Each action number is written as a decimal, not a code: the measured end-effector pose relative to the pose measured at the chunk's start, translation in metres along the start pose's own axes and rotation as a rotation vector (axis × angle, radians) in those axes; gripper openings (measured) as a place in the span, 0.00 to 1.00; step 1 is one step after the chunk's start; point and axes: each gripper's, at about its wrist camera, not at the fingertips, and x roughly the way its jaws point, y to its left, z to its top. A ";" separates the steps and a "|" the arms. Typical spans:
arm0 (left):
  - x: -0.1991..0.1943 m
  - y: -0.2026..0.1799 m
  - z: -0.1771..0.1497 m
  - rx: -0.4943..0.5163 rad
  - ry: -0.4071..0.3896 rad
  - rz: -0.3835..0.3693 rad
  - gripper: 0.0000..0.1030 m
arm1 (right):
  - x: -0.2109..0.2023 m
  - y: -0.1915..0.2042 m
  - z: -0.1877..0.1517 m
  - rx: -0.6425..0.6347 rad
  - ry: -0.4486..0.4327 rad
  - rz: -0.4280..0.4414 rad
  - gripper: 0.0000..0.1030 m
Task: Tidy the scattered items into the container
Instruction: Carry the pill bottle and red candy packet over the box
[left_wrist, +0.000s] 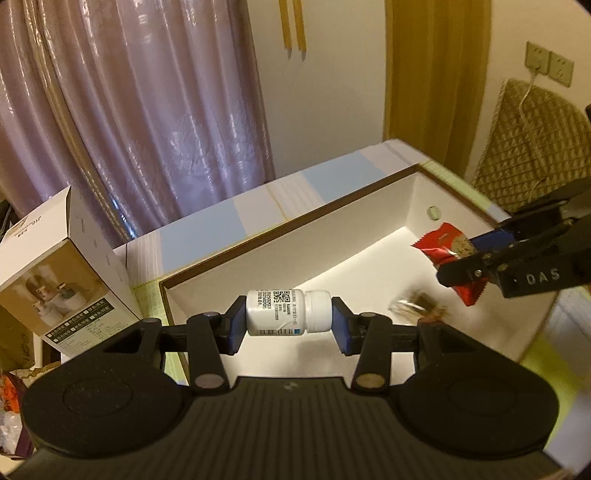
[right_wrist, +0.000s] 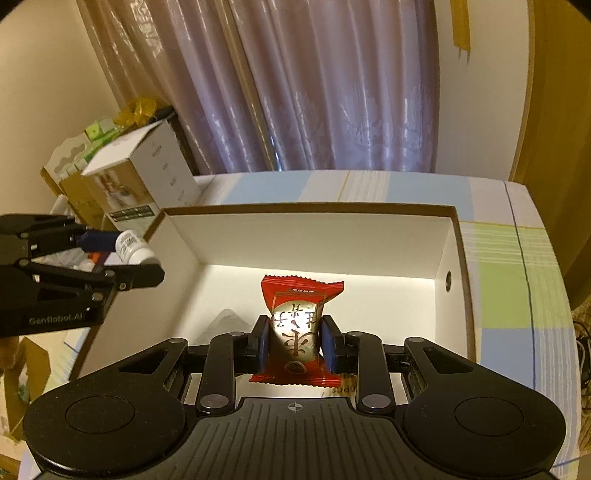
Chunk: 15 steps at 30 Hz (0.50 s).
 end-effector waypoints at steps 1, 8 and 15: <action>0.005 0.001 0.000 -0.001 0.006 0.000 0.40 | 0.005 -0.001 0.001 -0.001 0.005 -0.003 0.31; 0.028 0.007 -0.001 -0.011 0.030 -0.003 0.40 | 0.025 -0.012 0.006 -0.001 0.025 -0.017 0.31; 0.044 0.017 -0.001 -0.005 0.055 0.007 0.40 | 0.037 -0.024 0.008 0.005 0.034 -0.024 0.31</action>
